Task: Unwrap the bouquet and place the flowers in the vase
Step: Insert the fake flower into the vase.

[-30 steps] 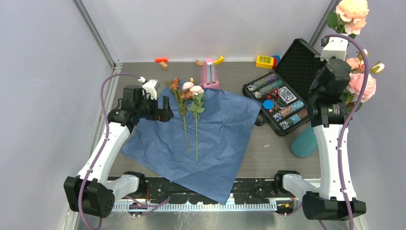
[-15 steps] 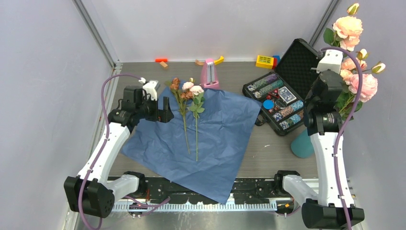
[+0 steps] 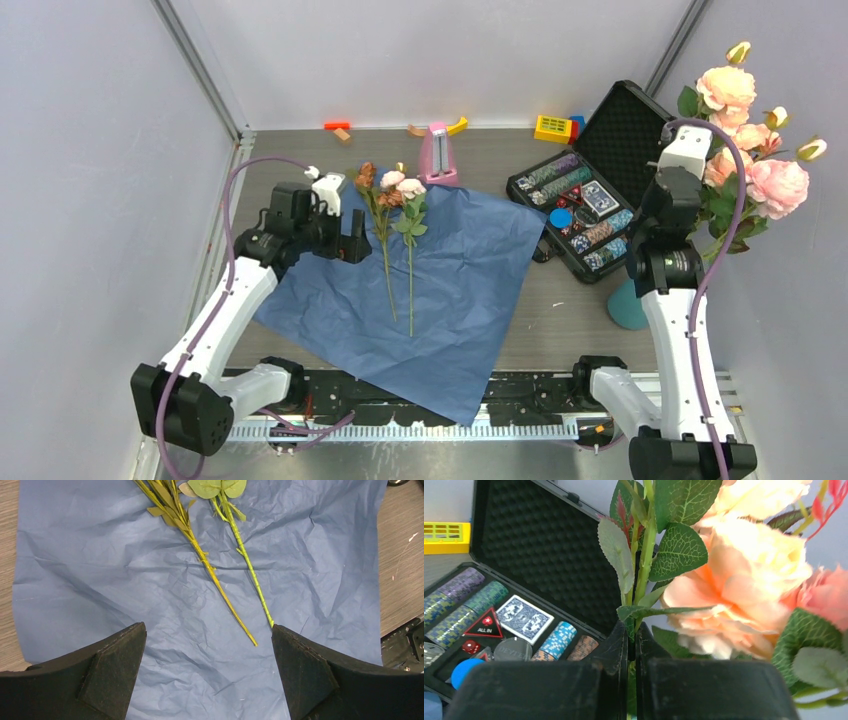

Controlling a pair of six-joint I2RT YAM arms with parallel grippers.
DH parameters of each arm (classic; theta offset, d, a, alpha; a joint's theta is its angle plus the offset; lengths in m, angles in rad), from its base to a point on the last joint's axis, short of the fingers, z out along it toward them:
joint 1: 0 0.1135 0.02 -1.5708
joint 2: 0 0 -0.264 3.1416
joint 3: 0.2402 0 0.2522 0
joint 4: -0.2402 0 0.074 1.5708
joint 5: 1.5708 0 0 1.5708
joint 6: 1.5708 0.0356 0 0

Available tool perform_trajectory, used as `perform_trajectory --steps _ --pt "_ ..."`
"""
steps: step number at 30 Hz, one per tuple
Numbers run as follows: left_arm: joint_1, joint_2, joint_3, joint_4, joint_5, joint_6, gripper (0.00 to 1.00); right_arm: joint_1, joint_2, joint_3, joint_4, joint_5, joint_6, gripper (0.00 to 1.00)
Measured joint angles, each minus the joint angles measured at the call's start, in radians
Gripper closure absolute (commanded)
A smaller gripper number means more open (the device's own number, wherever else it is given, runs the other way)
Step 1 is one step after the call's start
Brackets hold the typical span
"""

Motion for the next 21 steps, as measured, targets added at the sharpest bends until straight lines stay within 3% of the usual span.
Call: perform_trajectory --steps 15,21 --pt "-0.065 0.000 0.000 -0.018 -0.045 0.004 0.00 0.000 -0.042 -0.125 0.062 0.097 0.004 0.99" --pt "-0.068 0.000 0.000 -0.018 -0.052 0.004 0.00 0.000 -0.035 -0.137 0.084 0.117 0.013 0.91"
